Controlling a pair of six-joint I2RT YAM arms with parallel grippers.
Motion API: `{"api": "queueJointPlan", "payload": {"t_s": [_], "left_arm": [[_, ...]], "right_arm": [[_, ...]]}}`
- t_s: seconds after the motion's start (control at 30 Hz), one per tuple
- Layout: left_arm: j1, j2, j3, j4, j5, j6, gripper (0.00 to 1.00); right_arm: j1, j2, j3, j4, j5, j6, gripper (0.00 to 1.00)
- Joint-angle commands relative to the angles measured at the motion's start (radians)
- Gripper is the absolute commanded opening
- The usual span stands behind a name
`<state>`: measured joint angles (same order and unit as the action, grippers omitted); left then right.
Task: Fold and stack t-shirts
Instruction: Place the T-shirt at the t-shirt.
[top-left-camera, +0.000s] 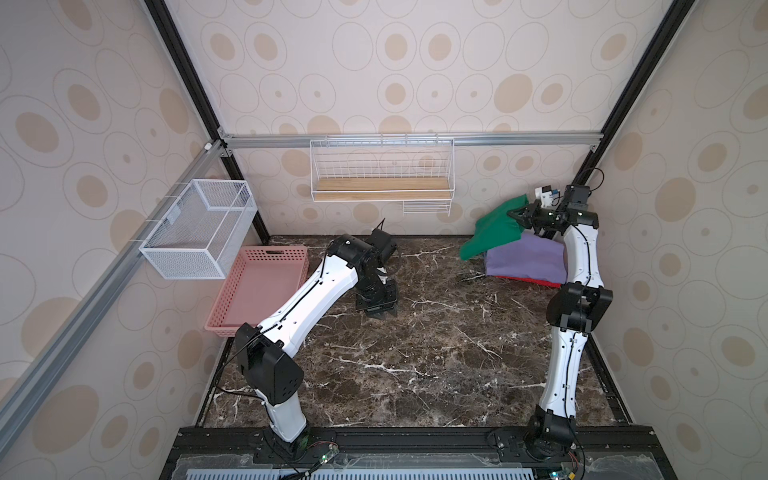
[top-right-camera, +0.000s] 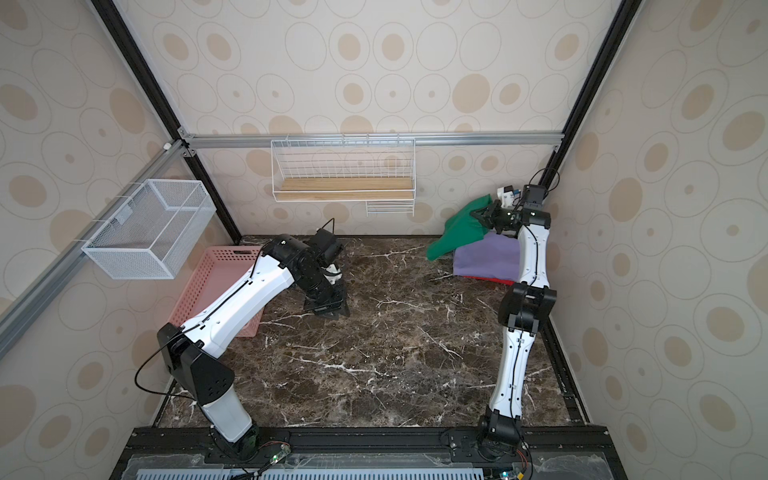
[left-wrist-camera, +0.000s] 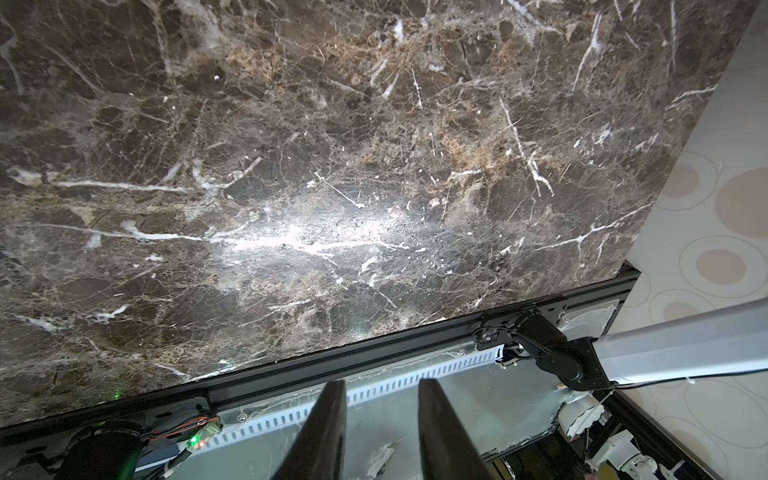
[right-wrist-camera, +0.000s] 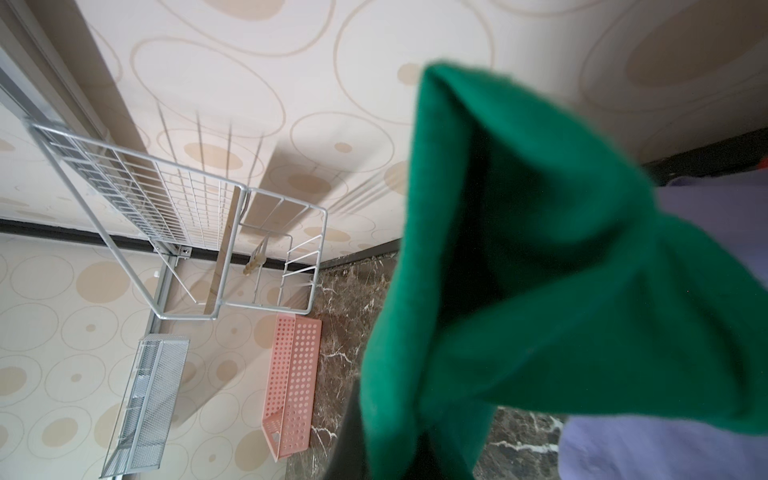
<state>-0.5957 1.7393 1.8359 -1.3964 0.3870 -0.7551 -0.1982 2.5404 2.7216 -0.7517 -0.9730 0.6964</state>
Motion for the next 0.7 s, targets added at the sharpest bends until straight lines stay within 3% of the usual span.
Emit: {"api": "queueJointPlan", "payload": {"t_s": [0.0, 0.3, 0.5, 0.67], "left_arm": [[0.005, 0.009, -0.003, 0.004, 0.007, 0.012, 0.33], [0.005, 0.036, 0.002, 0.007, 0.021, 0.013, 0.33], [0.005, 0.070, 0.047, -0.004, 0.029, 0.017, 0.33], [0.004, 0.083, 0.071, -0.019, 0.025, 0.026, 0.33]], "right_arm": [[-0.075, -0.028, -0.007, 0.074, -0.043, 0.008, 0.00], [-0.160, -0.021, -0.007, 0.136, -0.083, 0.050, 0.00], [-0.176, -0.007, 0.010, 0.310, -0.104, 0.198, 0.00], [-0.179, 0.026, -0.007, 0.161, -0.101, 0.098, 0.00]]}}
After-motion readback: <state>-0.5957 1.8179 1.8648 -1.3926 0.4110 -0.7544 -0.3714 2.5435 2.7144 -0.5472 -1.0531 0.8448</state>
